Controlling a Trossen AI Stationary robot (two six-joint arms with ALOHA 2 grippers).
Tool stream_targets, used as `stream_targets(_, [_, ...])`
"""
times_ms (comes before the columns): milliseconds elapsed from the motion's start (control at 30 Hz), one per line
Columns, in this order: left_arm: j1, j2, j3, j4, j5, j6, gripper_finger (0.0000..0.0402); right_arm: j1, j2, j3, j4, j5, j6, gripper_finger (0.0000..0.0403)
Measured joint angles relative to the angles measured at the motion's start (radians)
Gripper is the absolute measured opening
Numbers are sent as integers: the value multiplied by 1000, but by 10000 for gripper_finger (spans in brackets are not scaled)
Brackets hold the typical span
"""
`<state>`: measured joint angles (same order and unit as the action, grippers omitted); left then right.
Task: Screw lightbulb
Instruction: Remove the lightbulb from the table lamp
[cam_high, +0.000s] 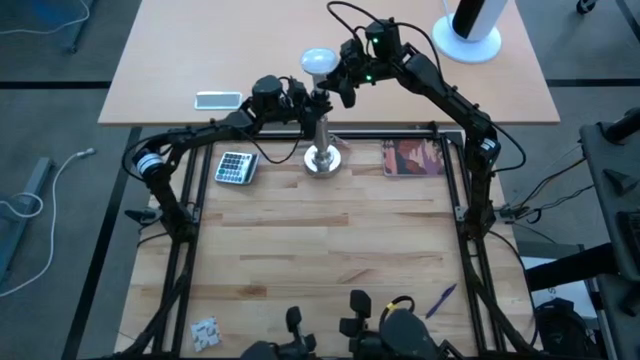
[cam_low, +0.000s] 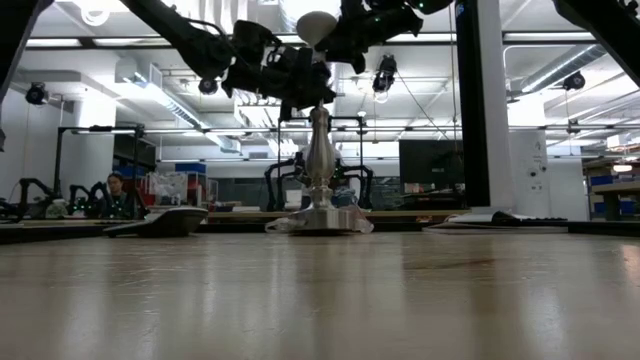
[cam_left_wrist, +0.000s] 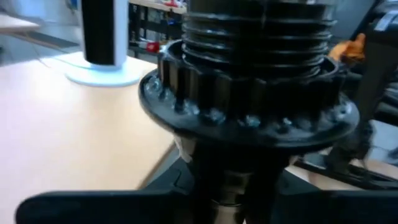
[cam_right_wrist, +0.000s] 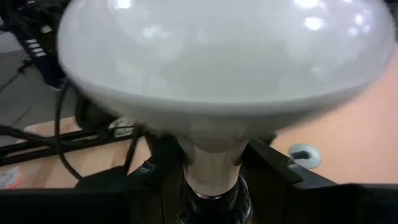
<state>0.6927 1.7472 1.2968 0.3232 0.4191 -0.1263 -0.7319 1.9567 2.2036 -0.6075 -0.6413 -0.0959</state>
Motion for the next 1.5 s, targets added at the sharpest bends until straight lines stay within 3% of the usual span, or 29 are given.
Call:
stream_targets(633, [-9, -4, -9, -81, 34, 35, 61, -3, -12, -3, 3, 18, 158, 134])
stream_targets(833, [-10, -4, -10, -83, 34, 39, 61, 2, -12, -3, -6, 7, 91, 134])
stream_targets(1000, [-15, -4, -10, -109, 40, 83, 61, 6, -29, 2, -112, 5, -30, 134])
stream_targets(1300, [-17, -5, -9, -125, 43, 86, 60, 10, -16, -1, -21, 13, 12, 130])
stream_targets(1500, [-20, -8, -9, -156, 83, 153, 60, 38, -23, 4, -122, 32, -133, 130])
